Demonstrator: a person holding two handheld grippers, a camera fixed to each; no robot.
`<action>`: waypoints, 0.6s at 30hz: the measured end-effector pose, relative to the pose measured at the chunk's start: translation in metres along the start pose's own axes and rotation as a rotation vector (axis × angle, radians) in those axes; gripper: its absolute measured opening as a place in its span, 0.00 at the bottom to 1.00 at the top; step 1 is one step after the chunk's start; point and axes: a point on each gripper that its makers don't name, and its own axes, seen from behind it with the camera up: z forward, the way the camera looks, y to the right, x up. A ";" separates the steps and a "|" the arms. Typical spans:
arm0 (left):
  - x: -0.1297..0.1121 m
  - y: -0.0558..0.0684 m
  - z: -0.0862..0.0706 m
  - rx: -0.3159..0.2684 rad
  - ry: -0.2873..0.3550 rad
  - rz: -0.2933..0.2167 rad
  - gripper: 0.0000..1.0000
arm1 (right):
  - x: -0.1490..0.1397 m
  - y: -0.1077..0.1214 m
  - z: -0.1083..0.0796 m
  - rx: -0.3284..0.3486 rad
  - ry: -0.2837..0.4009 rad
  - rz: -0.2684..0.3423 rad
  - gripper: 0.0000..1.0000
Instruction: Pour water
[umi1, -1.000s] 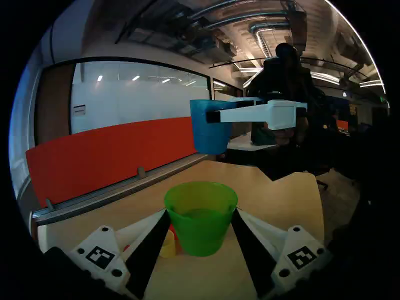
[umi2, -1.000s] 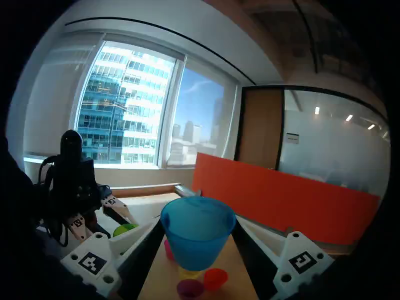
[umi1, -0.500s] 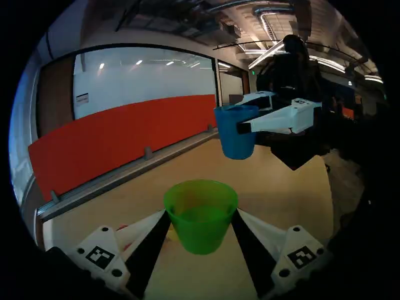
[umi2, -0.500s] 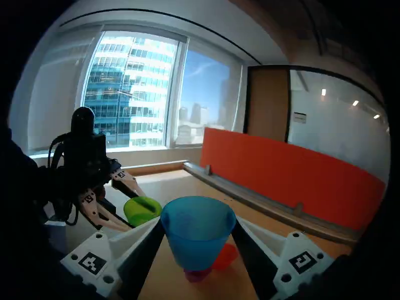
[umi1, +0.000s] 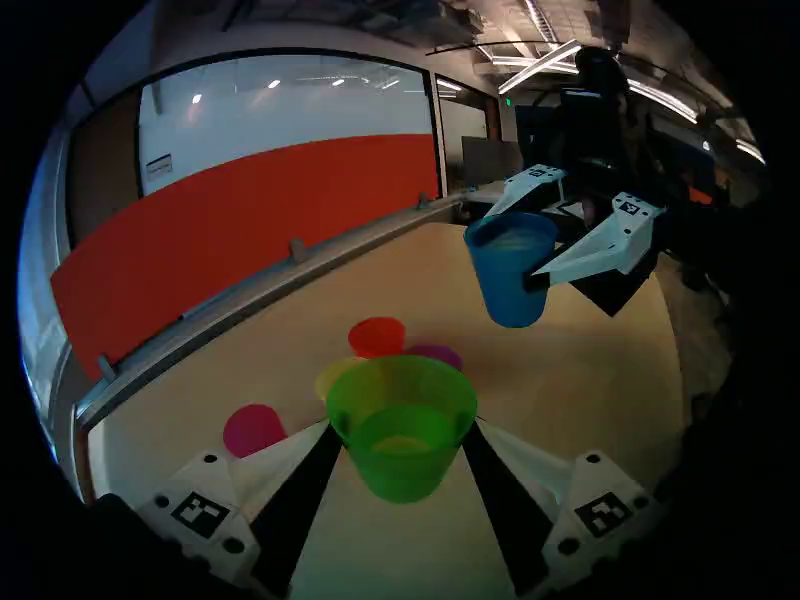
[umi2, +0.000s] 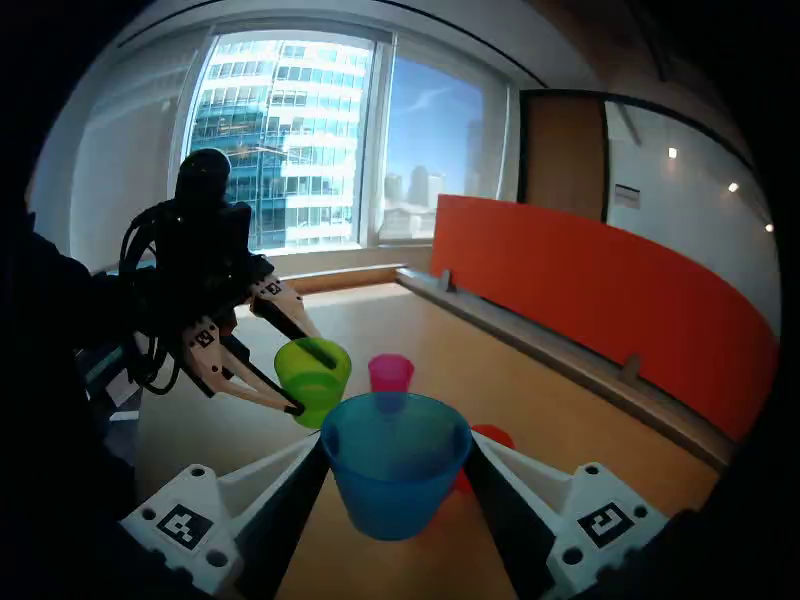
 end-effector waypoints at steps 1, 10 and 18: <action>-0.003 0.000 0.002 -0.003 -0.010 0.000 0.83 | -0.004 -0.001 0.002 0.005 -0.008 0.002 0.91; -0.030 -0.002 0.017 -0.021 -0.087 0.006 0.83 | -0.041 -0.010 0.014 0.059 -0.077 0.017 0.91; -0.054 -0.003 0.031 -0.038 -0.153 0.018 0.83 | -0.071 -0.019 0.023 0.092 -0.141 0.009 0.91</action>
